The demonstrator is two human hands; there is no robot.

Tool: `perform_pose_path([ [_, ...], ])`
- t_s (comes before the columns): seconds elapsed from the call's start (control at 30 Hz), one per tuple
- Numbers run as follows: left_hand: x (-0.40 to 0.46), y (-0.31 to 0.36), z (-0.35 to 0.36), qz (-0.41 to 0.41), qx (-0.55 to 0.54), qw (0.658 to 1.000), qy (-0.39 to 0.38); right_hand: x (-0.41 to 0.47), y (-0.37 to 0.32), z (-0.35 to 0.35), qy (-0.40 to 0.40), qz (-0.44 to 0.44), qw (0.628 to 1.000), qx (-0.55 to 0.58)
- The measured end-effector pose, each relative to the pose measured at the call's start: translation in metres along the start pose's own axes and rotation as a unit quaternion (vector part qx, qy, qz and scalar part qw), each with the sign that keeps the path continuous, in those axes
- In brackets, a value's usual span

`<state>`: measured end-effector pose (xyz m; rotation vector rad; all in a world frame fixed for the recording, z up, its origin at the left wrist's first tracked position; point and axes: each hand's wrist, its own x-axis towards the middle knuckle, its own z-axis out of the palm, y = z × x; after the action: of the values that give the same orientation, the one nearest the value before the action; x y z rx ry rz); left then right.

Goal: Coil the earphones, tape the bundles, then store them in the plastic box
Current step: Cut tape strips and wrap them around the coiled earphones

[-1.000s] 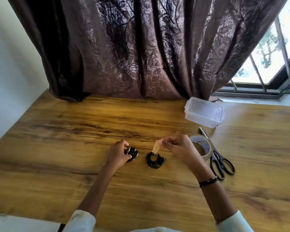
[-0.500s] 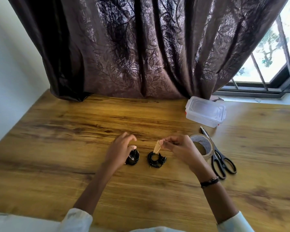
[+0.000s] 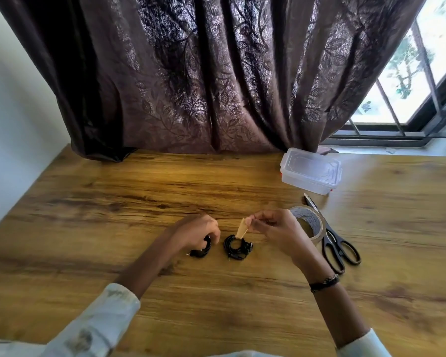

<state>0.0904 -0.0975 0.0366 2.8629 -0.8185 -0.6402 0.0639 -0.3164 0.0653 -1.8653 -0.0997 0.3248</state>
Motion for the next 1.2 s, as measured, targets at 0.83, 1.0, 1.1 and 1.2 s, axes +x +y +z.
perform_pose_path([
  [0.83, -0.015, 0.001, -0.015, -0.003, 0.088, 0.995, -0.046, -0.006, -0.005, -0.002, 0.021, -0.014, 0.999, -0.027],
  [1.0, -0.028, 0.001, -0.020, -0.056, -0.066, 0.994, 0.074, -0.006, -0.007, -0.006, 0.037, -0.042, 0.997, -0.059],
  [1.1, -0.037, 0.008, -0.021, -0.069, -0.132, 0.978, 0.144, -0.004, -0.010, -0.004, 0.069, -0.091, 0.988, -0.104],
  [1.2, -0.046, 0.021, -0.026, -0.063, -0.181, 0.963, 0.187, -0.004, -0.016, 0.002, 0.099, -0.172, 0.972, -0.127],
])
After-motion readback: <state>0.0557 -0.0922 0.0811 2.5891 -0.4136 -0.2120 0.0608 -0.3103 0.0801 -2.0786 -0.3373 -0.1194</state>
